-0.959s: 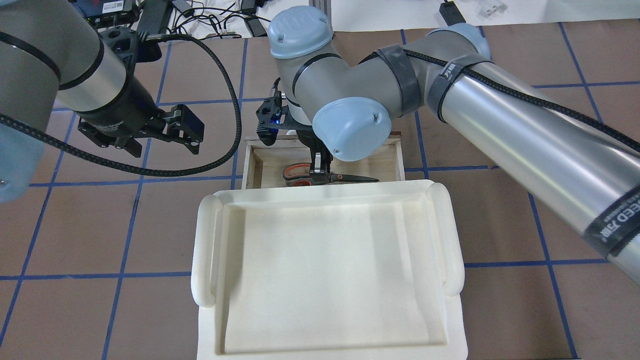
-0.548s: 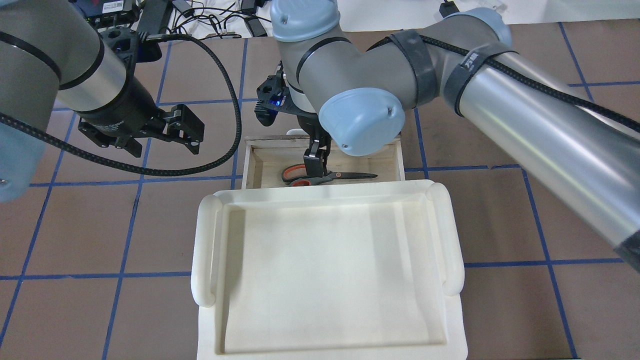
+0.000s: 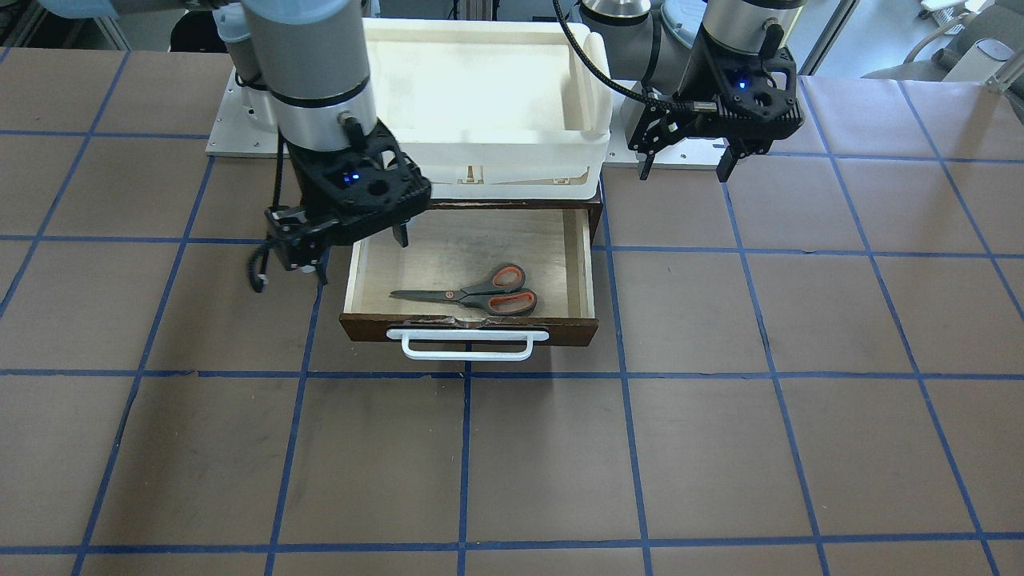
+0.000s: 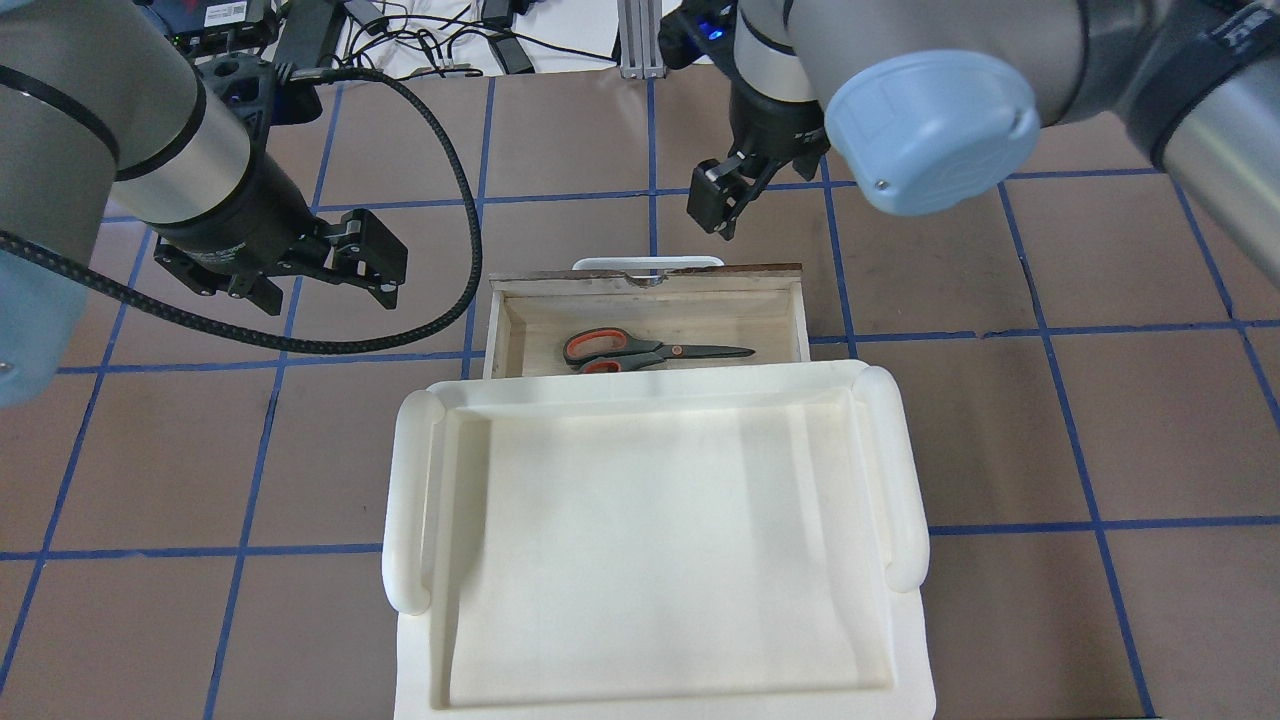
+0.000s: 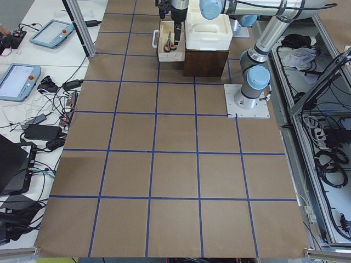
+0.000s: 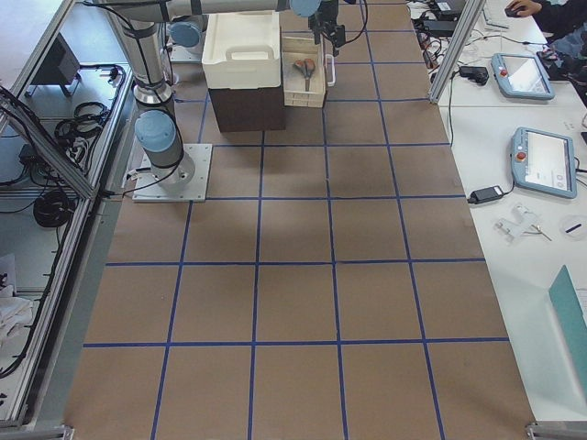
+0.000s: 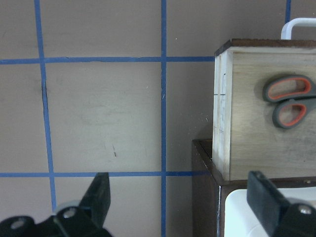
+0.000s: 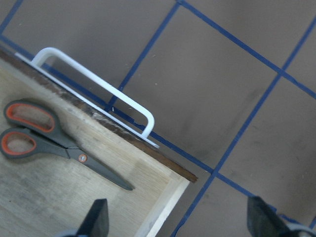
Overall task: Put scissors in drawer and close it
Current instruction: 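Raise the right gripper away from the drawer to its rest spot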
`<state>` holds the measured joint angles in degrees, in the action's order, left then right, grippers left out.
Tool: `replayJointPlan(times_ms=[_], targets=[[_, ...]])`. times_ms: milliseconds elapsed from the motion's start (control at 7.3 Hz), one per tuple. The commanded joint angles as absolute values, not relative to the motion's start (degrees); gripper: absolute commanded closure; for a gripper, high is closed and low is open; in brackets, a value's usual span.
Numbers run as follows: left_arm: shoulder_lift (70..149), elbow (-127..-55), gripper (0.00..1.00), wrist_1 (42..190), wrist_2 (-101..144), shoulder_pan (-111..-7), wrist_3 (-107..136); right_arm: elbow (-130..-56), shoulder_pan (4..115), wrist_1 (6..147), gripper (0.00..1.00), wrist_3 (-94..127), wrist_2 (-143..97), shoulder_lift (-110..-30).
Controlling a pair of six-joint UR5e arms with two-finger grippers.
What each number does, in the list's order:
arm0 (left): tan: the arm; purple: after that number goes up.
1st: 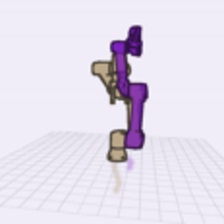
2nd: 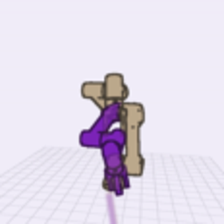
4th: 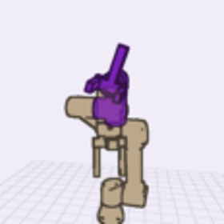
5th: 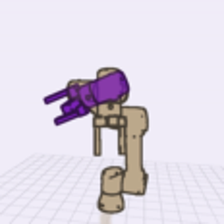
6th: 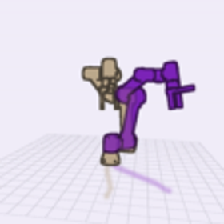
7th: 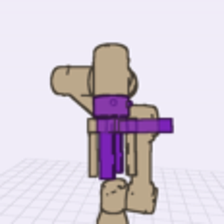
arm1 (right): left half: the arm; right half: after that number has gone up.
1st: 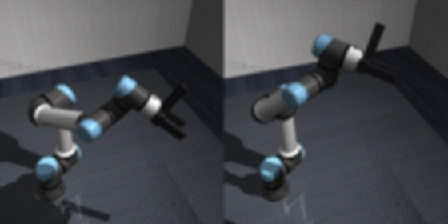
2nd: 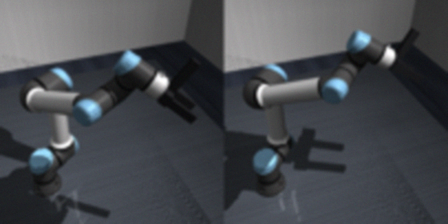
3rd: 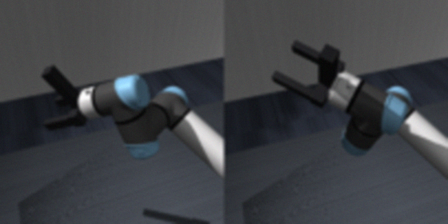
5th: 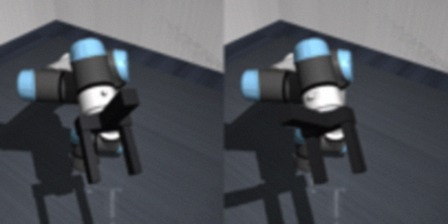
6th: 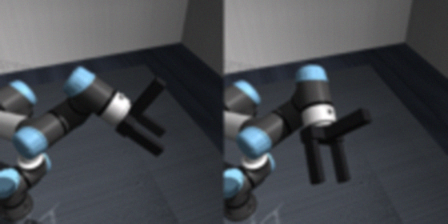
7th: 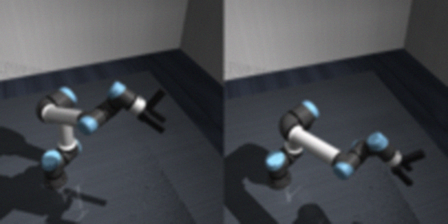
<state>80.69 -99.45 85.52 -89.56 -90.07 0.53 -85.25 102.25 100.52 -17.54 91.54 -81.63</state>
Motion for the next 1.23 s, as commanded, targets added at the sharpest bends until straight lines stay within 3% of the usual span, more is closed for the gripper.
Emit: replayJointPlan(times_ms=[0, 411, 1096], targets=[[80.7, -99.5, 0.0, 85.6, -89.6, -90.0, 0.5, -85.3, 95.7, 94.8, 0.0, -8.7, 91.6, -85.3], [80.7, -99.5, 0.0, 85.5, -89.6, -90.0, 0.5, -86.2, 90.3, 91.0, 0.0, -5.4, 91.7, -86.8], [80.7, -99.5, 0.0, 85.6, -89.6, -90.1, 0.5, -86.5, 90.3, 90.9, 0.0, -5.4, 91.5, -88.0]])
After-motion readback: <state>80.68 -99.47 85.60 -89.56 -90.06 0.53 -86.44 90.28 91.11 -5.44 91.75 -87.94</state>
